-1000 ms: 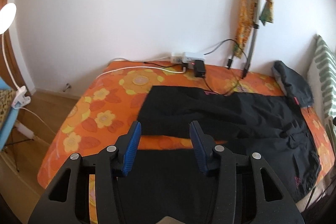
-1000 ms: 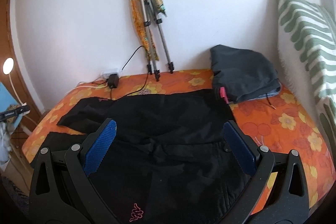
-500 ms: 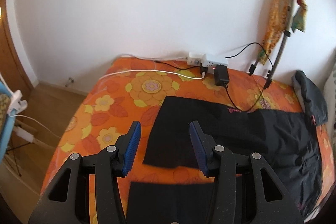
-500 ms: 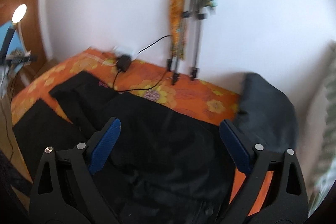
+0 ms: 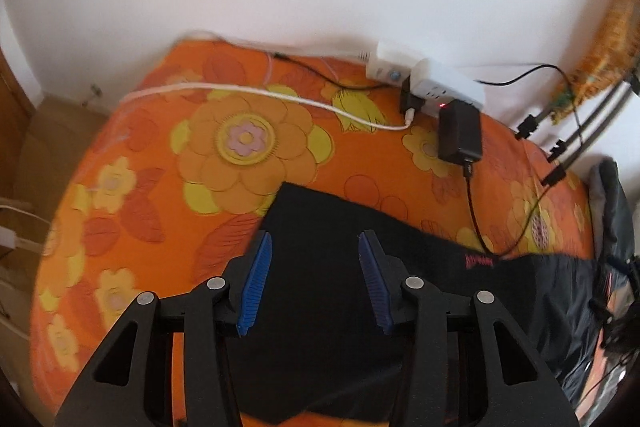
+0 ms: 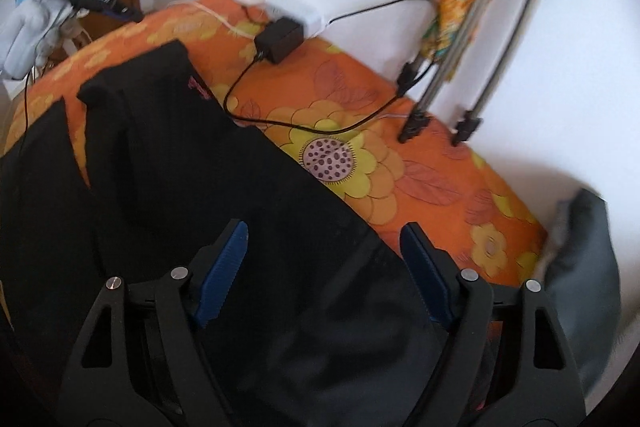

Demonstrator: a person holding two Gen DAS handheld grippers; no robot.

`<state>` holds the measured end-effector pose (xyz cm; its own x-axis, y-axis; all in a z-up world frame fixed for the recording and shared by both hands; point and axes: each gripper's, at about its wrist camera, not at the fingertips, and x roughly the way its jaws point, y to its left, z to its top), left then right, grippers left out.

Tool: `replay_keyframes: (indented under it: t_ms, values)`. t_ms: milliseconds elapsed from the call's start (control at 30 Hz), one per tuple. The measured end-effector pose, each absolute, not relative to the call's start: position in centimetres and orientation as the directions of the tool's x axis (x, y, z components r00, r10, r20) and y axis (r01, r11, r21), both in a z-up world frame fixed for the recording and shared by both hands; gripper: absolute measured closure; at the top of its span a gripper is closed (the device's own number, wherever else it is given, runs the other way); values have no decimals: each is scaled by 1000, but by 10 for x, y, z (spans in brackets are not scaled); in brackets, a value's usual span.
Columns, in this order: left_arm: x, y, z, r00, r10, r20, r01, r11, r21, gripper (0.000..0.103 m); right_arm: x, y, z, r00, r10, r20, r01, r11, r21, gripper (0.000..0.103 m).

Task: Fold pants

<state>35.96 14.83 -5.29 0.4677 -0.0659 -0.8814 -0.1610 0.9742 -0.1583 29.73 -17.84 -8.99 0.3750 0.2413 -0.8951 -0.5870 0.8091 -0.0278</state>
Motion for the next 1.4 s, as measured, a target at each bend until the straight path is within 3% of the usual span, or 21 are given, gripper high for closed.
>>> replay_keyframes:
  t_ms: [400, 767, 900, 1000, 1067, 1233, 1300, 1400]
  values:
    - [419, 154, -100, 382, -39, -924, -247, 958, -143, 59, 339, -152, -152, 268, 238, -934, -688, 725, -12, 22]
    - [427, 153, -112, 389, 35, -921, -257, 964, -72, 59, 353, -156, -164, 227, 260, -939, -710, 704, 24, 21]
    - [424, 147, -112, 411, 64, -909, -255, 966, -47, 66, 357, -159, -168, 194, 287, -938, -695, 715, 75, 21]
    - [421, 147, -111, 428, 66, -901, -255, 966, -50, 78, 355, -162, -167, 153, 330, -931, -683, 716, 142, 41]
    - [421, 144, -112, 436, 68, -898, -240, 970, -44, 85, 352, -160, -166, 150, 333, -931, -686, 713, 144, 46]
    - [416, 140, -112, 460, 80, -884, -229, 973, -32, 90, 341, -148, -162, 147, 320, -936, -718, 686, 121, 80]
    - [412, 141, -112, 470, 69, -880, -240, 969, -53, 92, 338, -142, -162, 152, 304, -940, -738, 668, 96, 89]
    - [406, 145, -107, 489, 61, -870, -240, 968, -67, 94, 335, -139, -161, 174, 282, -944, -731, 679, 68, 93]
